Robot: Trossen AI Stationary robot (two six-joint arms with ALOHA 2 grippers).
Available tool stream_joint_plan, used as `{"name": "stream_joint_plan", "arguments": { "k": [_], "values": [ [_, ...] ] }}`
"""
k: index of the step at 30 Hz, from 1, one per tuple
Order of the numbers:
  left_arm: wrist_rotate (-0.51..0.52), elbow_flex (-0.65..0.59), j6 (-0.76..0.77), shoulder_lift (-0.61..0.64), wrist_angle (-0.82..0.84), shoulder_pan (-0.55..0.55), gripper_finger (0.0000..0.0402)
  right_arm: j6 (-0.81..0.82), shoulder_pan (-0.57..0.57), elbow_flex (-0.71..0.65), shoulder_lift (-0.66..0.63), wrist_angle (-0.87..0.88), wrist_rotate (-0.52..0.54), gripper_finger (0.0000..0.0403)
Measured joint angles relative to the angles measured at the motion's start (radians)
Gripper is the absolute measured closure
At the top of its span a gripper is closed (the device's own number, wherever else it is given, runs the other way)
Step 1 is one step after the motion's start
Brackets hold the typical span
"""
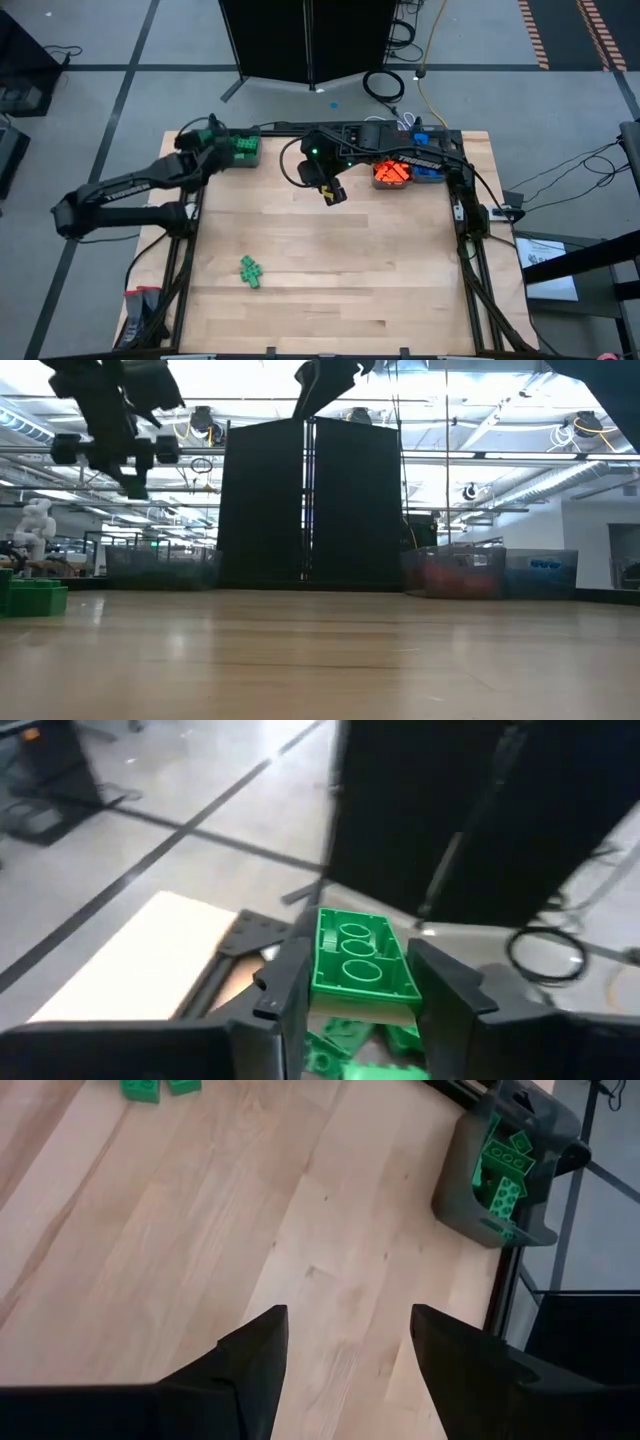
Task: Sort blocks
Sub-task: Put the green game piece into the left black bin
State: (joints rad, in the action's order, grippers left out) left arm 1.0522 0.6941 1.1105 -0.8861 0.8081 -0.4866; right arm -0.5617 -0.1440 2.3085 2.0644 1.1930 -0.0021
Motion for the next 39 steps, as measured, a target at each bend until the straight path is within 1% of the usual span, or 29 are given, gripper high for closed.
{"name": "stream_joint_plan", "arguments": {
  "k": [3, 7, 9, 15, 18, 21, 26, 28, 30, 33, 36, 37, 39],
  "values": [
    [-0.05, 0.0, -0.048, -0.043, -0.051, -0.085, 0.0271, 0.0, -0.001, 0.0, 0.0, 0.012, 0.0, 0.0197],
    [-0.175, 0.0, -0.165, -0.139, -0.183, -0.173, 0.0272, 0.0, -0.001, 0.0, 0.0, 0.025, 0.0, 0.0197],
    [-0.211, 0.0, -0.226, -0.19, -0.239, -0.203, 0.0272, 0.0, -0.001, 0.0, 0.0, 0.03, 0.0, 0.0197],
    [-0.289, 0.0, -0.235, -0.339, -0.288, -0.266, 0.0272, 0.029, -0.001, 0.0, 0.0, 0.049, 0.0, 0.0197],
    [-0.298, 0.0, -0.234, -0.403, -0.285, -0.278, 0.0269, 0.031, -0.001, 0.0, 0.0, 0.075, -0.003, 0.0197],
    [-0.298, 0.0, -0.229, -0.441, -0.286, -0.279, 0.0253, 0.046, -0.001, 0.0, 0.0, 0.087, -0.004, 0.0197],
    [-0.297, 0.0, -0.24, -0.455, -0.292, -0.279, 0.021, 0.066, -0.001, 0.0, 0.0, 0.092, -0.052, 0.0197],
    [-0.309, 0.0, -0.294, -0.454, -0.326, -0.279, 0.0193, 0.073, -0.001, 0.0, 0.0, 0.092, -0.062, 0.0197],
    [-0.345, 0.0, -0.363, -0.454, -0.359, -0.279, 0.0175, 0.075, -0.001, 0.0, 0.0, 0.092, -0.08, 0.0197],
    [-0.45, 0.0, -0.436, -0.446, -0.408, -0.276, 0.0153, 0.076, 0.0, 0.0, 0.0, 0.092, -0.083, 0.0197],
    [-0.591, 0.0, -0.595, -0.408, -0.476, -0.241, 0.0143, 0.075, 0.0, 0.0, 0.0, 0.094, -0.085, 0.0197],
    [-0.644, 0.0, -0.658, -0.387, -0.485, -0.221, 0.0143, 0.073, 0.0, 0.0, 0.0, 0.099, -0.095, 0.0197],
    [-0.723, 0.0, -0.722, -0.33, -0.487, -0.174, 0.0143, 0.069, -0.001, 0.0, -0.001, 0.118, -0.148, 0.0197]
  ]
}}
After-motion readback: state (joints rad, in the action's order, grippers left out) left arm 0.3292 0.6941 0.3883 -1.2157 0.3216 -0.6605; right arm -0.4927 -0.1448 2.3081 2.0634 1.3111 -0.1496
